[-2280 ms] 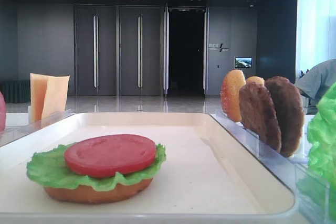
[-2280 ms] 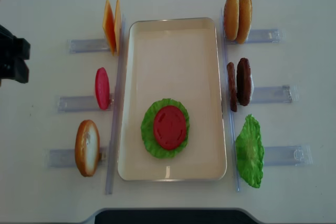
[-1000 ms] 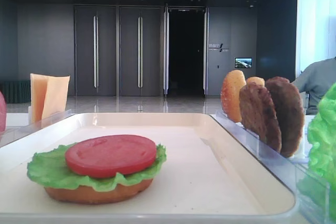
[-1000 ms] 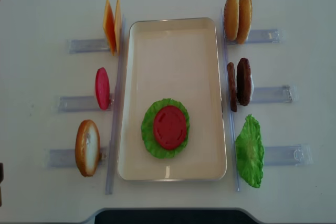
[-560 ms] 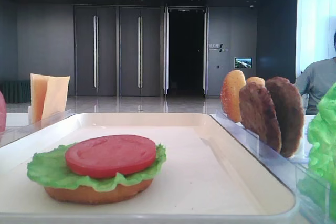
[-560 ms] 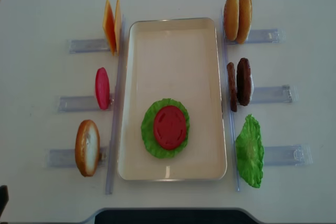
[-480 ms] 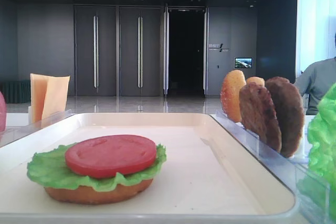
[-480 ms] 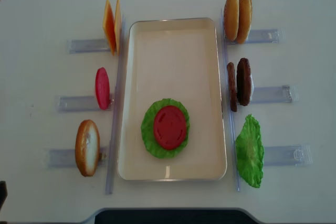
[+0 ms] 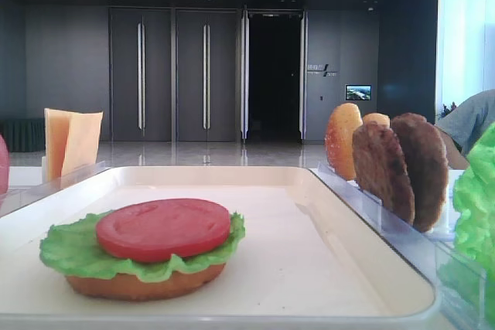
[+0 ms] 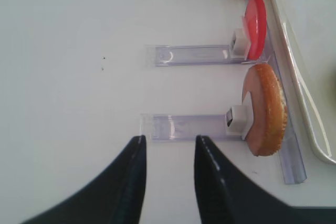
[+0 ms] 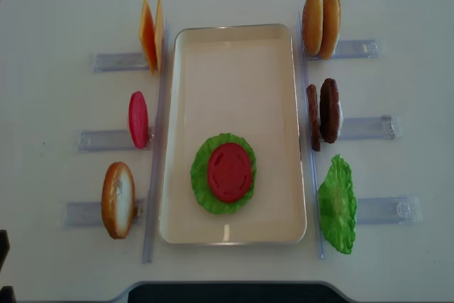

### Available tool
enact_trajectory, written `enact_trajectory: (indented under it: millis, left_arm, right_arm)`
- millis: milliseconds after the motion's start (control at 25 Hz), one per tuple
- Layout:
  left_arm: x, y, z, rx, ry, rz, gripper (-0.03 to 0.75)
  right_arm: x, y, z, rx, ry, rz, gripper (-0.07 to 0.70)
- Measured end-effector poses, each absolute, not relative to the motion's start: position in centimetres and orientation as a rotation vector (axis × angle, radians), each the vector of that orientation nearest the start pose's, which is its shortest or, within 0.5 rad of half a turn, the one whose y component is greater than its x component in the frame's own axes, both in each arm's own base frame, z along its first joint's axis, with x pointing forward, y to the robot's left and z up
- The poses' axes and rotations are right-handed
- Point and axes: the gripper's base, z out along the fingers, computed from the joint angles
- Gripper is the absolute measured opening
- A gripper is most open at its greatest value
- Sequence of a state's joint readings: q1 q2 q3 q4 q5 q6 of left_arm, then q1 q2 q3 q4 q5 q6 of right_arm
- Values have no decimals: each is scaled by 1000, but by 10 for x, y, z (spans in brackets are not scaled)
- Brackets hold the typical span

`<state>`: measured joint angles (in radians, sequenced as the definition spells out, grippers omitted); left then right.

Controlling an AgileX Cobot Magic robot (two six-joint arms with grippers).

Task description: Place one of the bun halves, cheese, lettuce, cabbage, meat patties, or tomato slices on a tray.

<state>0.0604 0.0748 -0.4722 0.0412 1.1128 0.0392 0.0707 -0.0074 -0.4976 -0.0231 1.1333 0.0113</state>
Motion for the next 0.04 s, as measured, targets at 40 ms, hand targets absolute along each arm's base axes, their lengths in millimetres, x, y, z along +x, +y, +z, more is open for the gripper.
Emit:
enact_trajectory:
  millis: [40]
  left_arm:
    - [6, 4, 265, -24, 2201, 107, 240]
  right_arm:
    - [-9, -3, 271, -61, 2111, 21, 419]
